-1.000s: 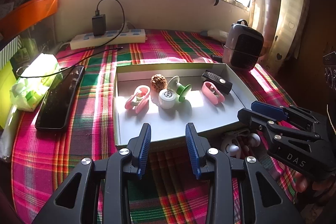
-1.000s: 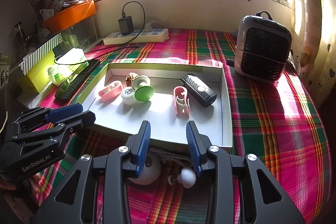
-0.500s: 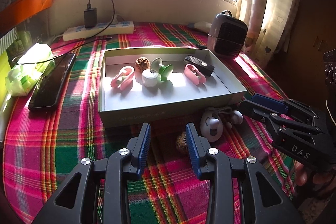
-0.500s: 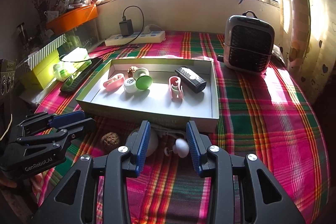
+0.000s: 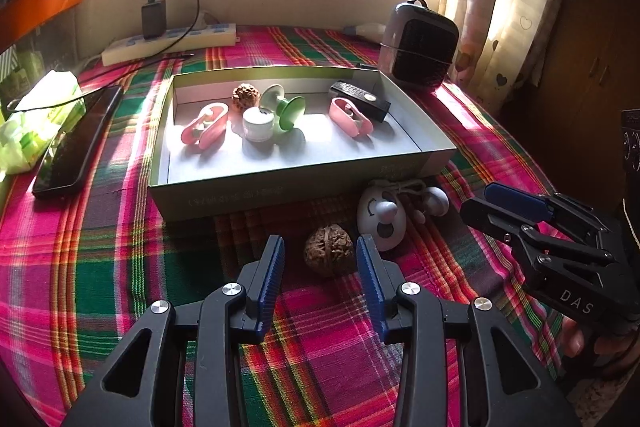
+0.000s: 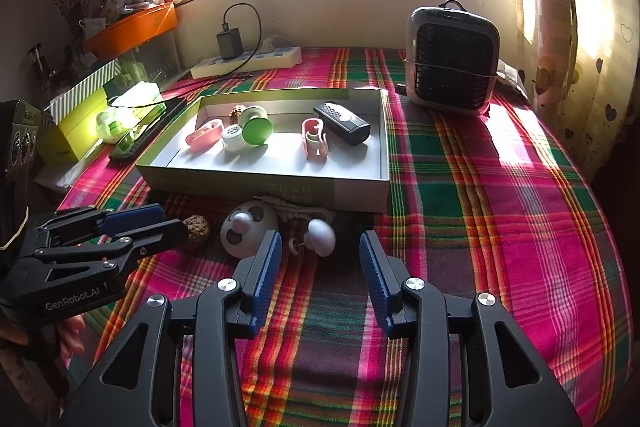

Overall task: Organize objects
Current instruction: 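Withdraw both grippers from the box toward the walnut and white ball, then lower the left gripper around the walnut while the right lowers onto the white ball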

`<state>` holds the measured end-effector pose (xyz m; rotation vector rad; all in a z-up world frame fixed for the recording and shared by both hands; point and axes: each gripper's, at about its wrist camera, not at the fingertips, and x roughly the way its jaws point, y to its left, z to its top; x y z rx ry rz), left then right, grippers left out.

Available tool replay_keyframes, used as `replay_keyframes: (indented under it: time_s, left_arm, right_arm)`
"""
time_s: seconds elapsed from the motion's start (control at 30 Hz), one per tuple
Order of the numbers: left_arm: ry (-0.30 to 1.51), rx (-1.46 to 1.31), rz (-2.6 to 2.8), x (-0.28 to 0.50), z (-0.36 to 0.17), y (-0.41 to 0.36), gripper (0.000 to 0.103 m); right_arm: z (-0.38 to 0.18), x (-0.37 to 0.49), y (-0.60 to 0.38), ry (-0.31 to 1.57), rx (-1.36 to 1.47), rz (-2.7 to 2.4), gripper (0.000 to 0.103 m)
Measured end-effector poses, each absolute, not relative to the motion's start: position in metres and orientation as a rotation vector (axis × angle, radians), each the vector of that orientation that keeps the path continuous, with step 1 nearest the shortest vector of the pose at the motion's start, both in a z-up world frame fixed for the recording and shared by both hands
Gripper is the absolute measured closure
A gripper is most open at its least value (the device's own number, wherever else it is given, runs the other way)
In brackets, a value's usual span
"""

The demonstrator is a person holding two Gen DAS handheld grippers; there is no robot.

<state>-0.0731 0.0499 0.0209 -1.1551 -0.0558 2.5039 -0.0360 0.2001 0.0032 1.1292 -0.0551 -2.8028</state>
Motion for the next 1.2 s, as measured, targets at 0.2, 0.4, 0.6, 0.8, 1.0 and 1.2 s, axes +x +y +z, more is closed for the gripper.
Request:
replay_keyframes:
  time_s: [0.2, 0.4, 0.6, 0.8, 1.0, 1.2]
  left_arm:
    - [-0.040, -1.177, 2.498, -0.075, 0.016, 0.055, 0.067]
    - [-0.027, -1.196, 2.497, -0.078, 0.011, 0.060, 0.067]
    - [-0.005, -1.212, 2.503, -0.082, 0.007, 0.064, 0.067]
    - [-0.017, -1.204, 2.513, -0.084, 0.007, 0.063, 0.067]
    - [-0.041, -1.202, 2.522, -0.087, 0.006, 0.059, 0.070]
    - [-0.060, -1.208, 2.540, -0.090, 0.005, 0.053, 0.076]
  right_arm:
    - [0.001, -0.034, 0.205, -0.069, 1.134, -2.803, 0.060]
    - [-0.002, -0.034, 0.206, -0.072, 1.145, -2.788, 0.060]
    - [-0.004, -0.035, 0.207, -0.078, 1.155, -2.784, 0.060]
    - [-0.007, -0.039, 0.205, -0.072, 1.169, -2.767, 0.060]
    - [-0.011, -0.046, 0.203, -0.076, 1.191, -2.752, 0.060]
    - [-0.014, -0.054, 0.201, -0.091, 1.215, -2.731, 0.060]
